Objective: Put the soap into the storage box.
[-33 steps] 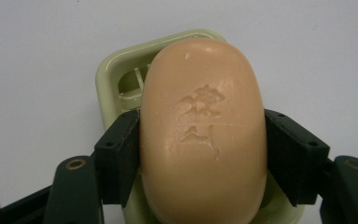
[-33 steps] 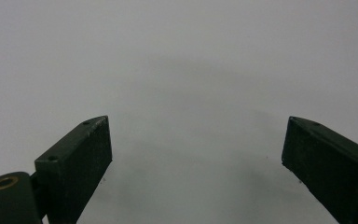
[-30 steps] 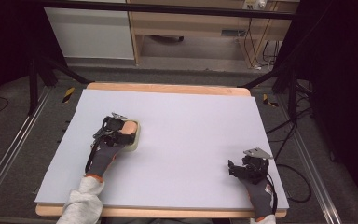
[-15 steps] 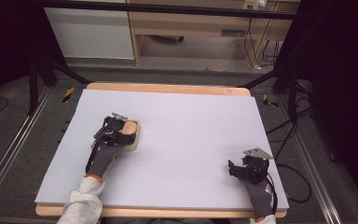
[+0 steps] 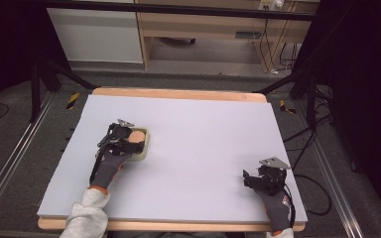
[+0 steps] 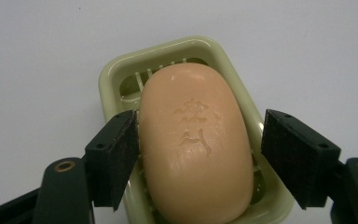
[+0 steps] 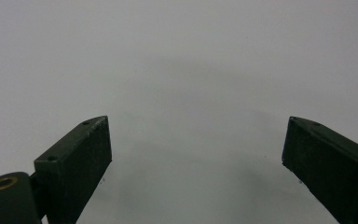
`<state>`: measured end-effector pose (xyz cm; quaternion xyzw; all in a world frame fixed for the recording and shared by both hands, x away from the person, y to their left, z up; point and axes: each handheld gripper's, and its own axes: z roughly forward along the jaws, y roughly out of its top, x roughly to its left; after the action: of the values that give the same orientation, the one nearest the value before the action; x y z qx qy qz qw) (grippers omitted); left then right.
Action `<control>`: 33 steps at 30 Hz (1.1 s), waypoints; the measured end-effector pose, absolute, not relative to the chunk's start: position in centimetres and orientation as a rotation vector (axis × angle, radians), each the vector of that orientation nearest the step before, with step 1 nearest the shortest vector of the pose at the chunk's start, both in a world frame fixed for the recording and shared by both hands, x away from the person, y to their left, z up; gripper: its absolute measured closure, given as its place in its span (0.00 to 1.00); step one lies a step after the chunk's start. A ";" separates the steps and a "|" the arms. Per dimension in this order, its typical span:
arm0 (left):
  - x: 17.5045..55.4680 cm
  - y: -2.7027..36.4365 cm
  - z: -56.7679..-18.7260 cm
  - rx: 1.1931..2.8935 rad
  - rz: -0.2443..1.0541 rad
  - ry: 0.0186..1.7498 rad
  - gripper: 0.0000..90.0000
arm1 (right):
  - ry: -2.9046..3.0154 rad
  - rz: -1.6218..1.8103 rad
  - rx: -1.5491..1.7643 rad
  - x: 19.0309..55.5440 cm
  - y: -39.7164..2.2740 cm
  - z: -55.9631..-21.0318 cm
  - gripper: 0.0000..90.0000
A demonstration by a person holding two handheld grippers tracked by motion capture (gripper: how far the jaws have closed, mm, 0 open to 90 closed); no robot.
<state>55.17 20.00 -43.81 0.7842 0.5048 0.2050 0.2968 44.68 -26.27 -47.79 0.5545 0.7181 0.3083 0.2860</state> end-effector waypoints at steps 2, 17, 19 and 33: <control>54.7 20.1 -43.3 2.074 0.553 1.328 0.29 | 1.916 0.825 1.481 44.7 -26.3 -47.8 0.09; 51.6 21.9 -42.1 2.030 0.603 1.250 0.28 | 1.889 0.822 1.489 44.6 -26.6 -47.7 0.08; 51.2 22.3 -42.2 2.021 0.613 1.251 0.28 | 1.888 0.821 1.493 44.6 -26.6 -47.7 0.08; 46.3 25.9 -43.5 1.925 0.686 1.239 0.26 | 1.847 0.787 1.517 44.4 -27.2 -47.6 0.08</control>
<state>46.33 25.92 -43.47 0.7492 0.4822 0.2672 0.3671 44.38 -27.19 -47.65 0.5737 0.6984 0.2974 0.3076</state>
